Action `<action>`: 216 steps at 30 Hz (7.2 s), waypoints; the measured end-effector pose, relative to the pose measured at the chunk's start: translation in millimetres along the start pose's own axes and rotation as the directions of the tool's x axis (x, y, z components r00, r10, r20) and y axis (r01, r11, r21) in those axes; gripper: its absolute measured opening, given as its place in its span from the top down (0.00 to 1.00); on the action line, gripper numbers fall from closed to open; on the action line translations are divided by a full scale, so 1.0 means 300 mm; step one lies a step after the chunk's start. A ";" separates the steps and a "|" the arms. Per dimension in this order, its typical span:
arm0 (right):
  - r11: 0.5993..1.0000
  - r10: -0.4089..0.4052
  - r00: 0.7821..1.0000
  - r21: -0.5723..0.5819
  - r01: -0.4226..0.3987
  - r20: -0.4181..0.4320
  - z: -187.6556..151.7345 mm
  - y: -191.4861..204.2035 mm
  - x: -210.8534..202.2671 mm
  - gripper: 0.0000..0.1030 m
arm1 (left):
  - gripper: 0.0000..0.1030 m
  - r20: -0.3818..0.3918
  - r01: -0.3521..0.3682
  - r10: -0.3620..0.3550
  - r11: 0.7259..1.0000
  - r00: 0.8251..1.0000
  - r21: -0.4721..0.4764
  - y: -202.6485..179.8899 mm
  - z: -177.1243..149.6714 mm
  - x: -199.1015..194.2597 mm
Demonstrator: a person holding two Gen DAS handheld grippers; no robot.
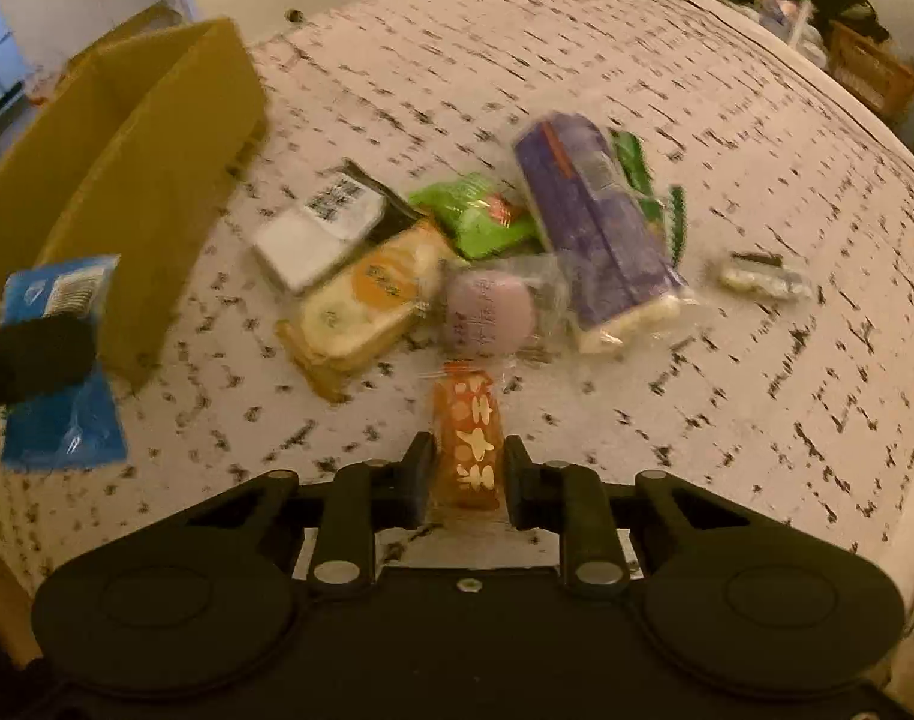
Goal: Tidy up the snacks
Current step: 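Lower both snacks into the cardboard box and open both grippers, then move both tools back over the remaining snacks, then grasp the orange-label pastry with the left gripper while the right grasps the clear stick packet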
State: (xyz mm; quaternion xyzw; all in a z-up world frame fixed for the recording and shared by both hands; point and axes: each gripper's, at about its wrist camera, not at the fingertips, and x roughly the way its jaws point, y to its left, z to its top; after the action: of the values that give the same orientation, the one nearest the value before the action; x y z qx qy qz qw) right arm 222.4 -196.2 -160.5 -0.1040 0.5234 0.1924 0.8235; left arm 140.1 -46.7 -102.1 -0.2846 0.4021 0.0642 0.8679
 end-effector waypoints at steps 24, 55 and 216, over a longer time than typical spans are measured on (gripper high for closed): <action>0.989 0.150 0.946 -0.027 -0.148 0.289 0.087 0.164 -0.245 0.77 | 0.82 0.171 -0.025 0.016 0.998 0.985 0.051 0.068 0.128 -0.187; 0.943 0.318 0.875 -0.028 -0.331 0.365 0.193 0.427 -0.146 0.76 | 0.82 0.232 -0.104 0.116 0.993 0.966 -0.062 0.329 0.376 -0.172; 0.960 -0.221 0.955 0.217 0.177 0.199 0.091 -0.458 0.071 0.47 | 0.68 -0.024 -0.008 0.015 0.969 1.000 0.248 -0.145 -0.064 0.282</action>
State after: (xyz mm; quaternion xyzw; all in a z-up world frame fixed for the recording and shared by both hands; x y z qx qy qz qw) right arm 311.3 -305.7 -172.2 -0.0527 0.4314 0.0658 0.8982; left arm 198.9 -103.3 -154.9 -0.1724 0.4196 0.0148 0.8911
